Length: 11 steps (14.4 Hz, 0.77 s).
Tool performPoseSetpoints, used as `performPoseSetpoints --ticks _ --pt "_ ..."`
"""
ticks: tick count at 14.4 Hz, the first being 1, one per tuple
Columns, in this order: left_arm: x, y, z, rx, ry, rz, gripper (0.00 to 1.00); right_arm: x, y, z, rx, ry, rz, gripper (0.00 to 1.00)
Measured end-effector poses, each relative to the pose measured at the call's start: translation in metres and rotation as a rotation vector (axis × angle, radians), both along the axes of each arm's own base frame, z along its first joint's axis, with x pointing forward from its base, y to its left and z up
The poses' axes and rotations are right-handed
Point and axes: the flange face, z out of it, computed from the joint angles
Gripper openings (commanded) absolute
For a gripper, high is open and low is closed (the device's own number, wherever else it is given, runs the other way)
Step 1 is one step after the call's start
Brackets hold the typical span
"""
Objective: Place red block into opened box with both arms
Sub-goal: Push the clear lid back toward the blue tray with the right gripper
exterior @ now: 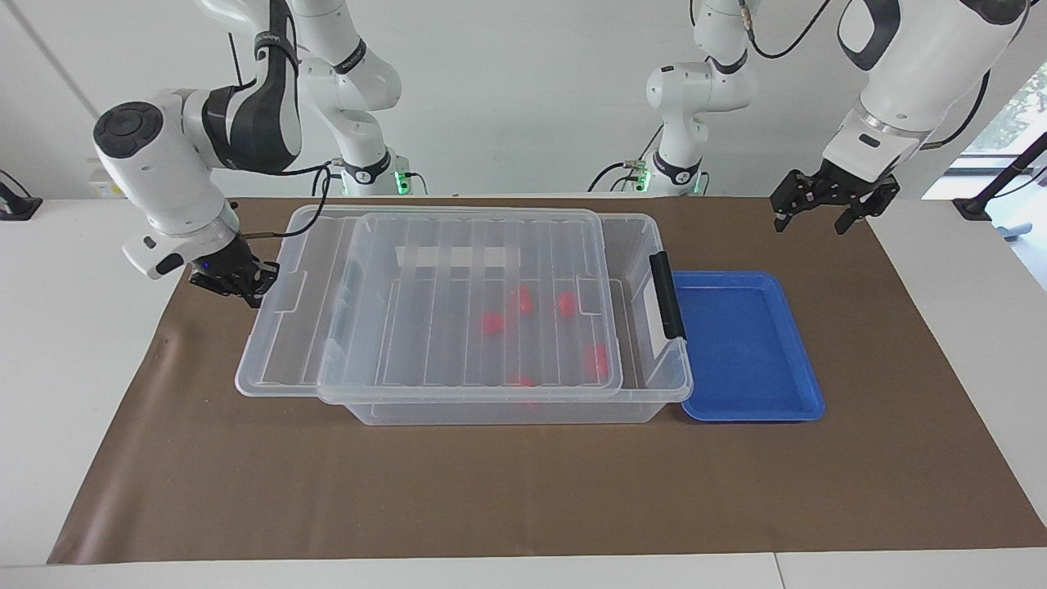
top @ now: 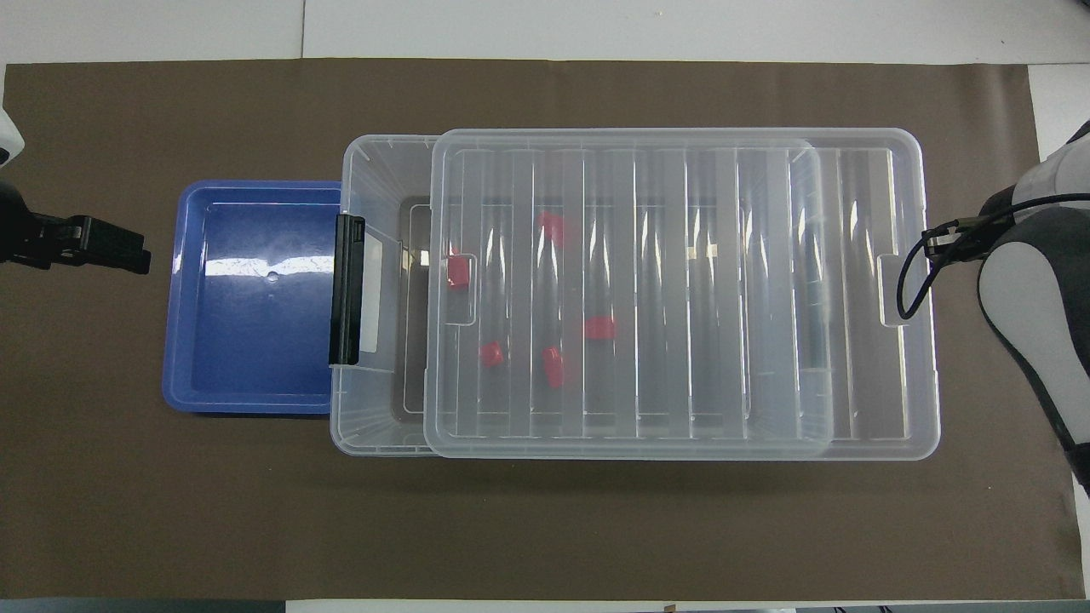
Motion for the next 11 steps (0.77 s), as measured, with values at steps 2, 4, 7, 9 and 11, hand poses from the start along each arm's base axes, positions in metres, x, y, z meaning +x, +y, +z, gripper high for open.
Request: performPoseSetpoints --ticks 2,4,7,9,11 --pt "0.0 0.0 0.0 0.0 0.001 0.001 1.0 0.0 0.007 0.0 0.0 -0.001 -0.014 0.0" --pt "0.0 0.002 0.0 0.0 0.002 0.003 1.0 0.001 0.015 0.0 0.001 -0.001 -0.028 0.0" --pt "0.0 0.002 0.0 0.0 0.003 0.004 1.0 0.001 0.024 0.0 0.001 -0.002 -0.048 0.0" --pt "0.0 0.002 0.0 0.0 0.004 0.004 1.0 0.001 0.033 0.0 0.001 -0.004 -0.063 0.0" --pt "0.0 0.003 0.0 0.0 0.004 0.005 1.0 0.001 0.046 0.0 0.002 -0.006 -0.077 0.0"
